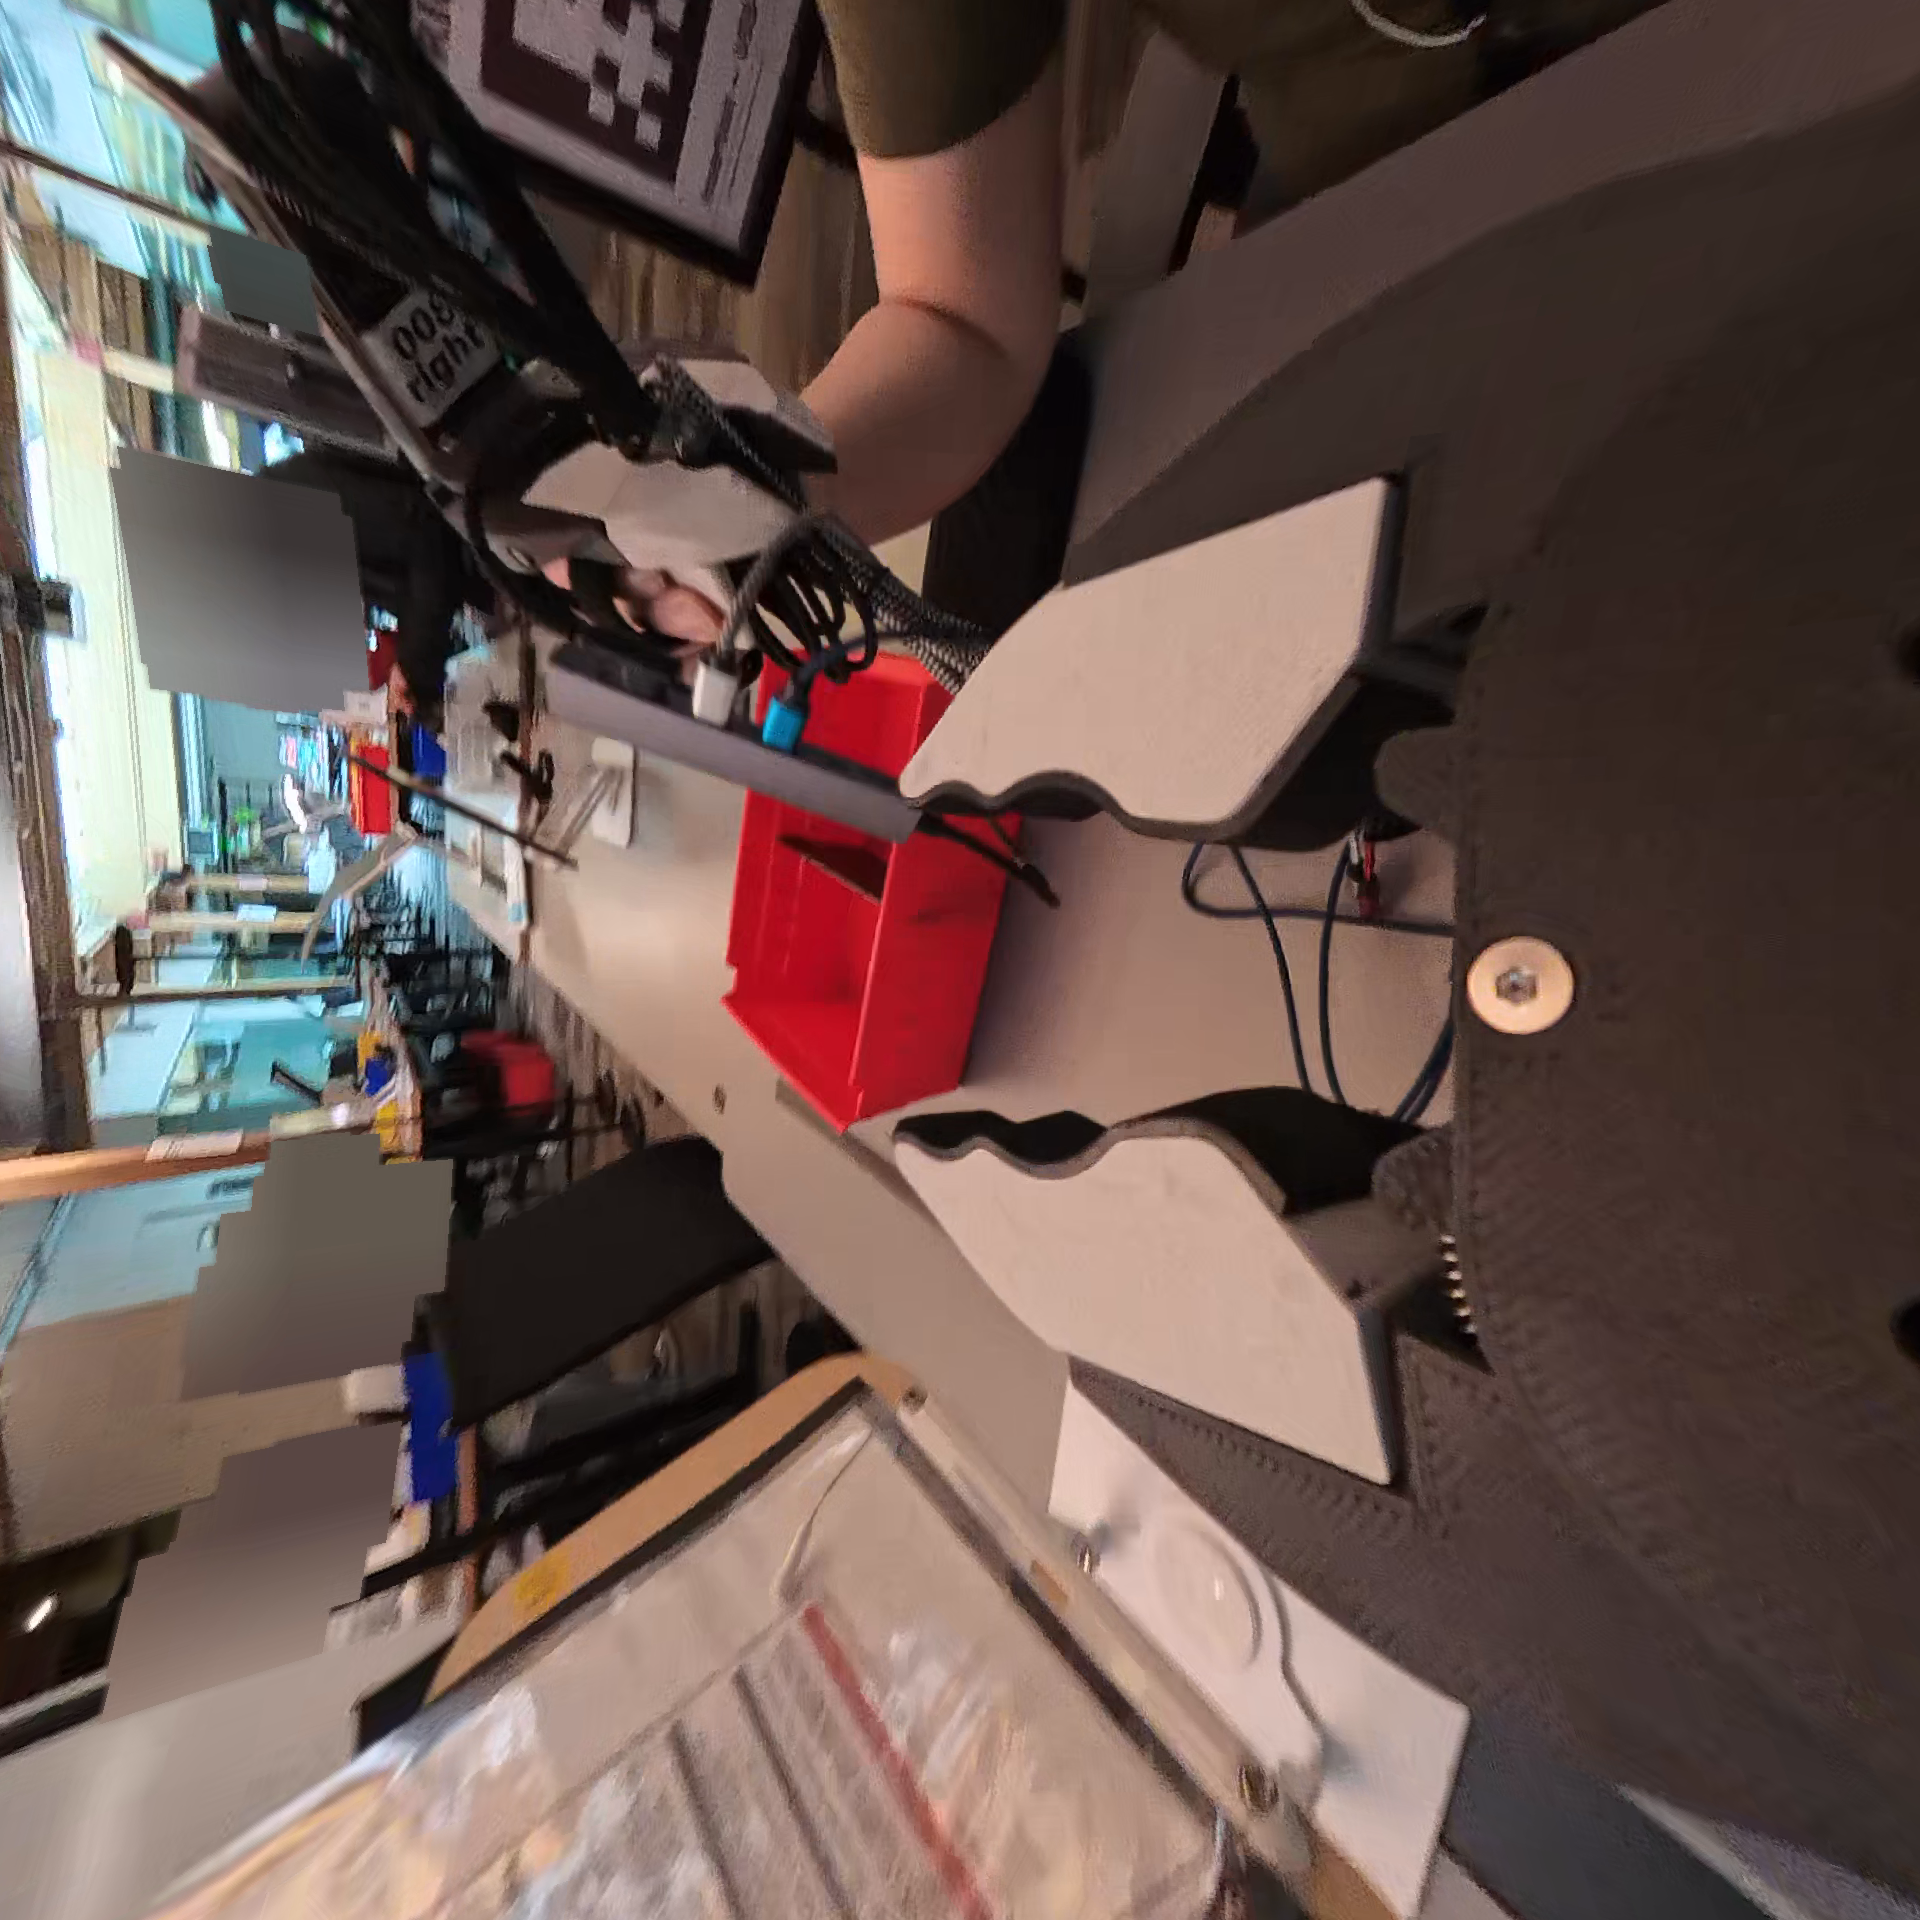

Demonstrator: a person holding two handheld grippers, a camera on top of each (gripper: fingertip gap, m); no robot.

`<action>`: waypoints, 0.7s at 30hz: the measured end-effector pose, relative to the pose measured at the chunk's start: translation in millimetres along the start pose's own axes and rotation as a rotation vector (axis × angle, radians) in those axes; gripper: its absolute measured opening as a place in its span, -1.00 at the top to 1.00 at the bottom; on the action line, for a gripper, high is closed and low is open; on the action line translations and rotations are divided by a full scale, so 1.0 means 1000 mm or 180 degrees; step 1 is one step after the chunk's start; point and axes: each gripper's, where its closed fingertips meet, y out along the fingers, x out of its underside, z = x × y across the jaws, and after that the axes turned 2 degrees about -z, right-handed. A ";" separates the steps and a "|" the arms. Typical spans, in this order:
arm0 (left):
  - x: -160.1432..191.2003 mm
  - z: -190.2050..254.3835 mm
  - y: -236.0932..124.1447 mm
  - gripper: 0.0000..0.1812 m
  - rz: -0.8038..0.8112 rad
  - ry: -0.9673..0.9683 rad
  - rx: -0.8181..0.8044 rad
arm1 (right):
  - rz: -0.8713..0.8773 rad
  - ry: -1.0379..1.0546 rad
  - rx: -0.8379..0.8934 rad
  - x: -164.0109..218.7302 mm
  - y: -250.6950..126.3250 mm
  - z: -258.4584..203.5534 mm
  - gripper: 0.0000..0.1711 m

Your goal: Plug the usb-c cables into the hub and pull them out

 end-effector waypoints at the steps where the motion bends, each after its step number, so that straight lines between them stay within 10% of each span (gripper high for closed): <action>1: 0.009 -0.003 0.008 0.40 -0.0034 -0.0086 0.0099 | 0.0002 -0.0050 -0.0067 -0.001 0.003 -0.005 0.81; 14: 0.077 0.076 0.063 0.21 -0.0533 0.0234 0.1762 | 0.0031 -0.0310 -0.0499 -0.007 0.022 -0.036 0.81; 21: 0.076 0.101 0.063 0.47 -0.0524 0.0197 0.2225 | -0.0025 -0.0316 -0.0572 -0.003 0.021 -0.039 0.80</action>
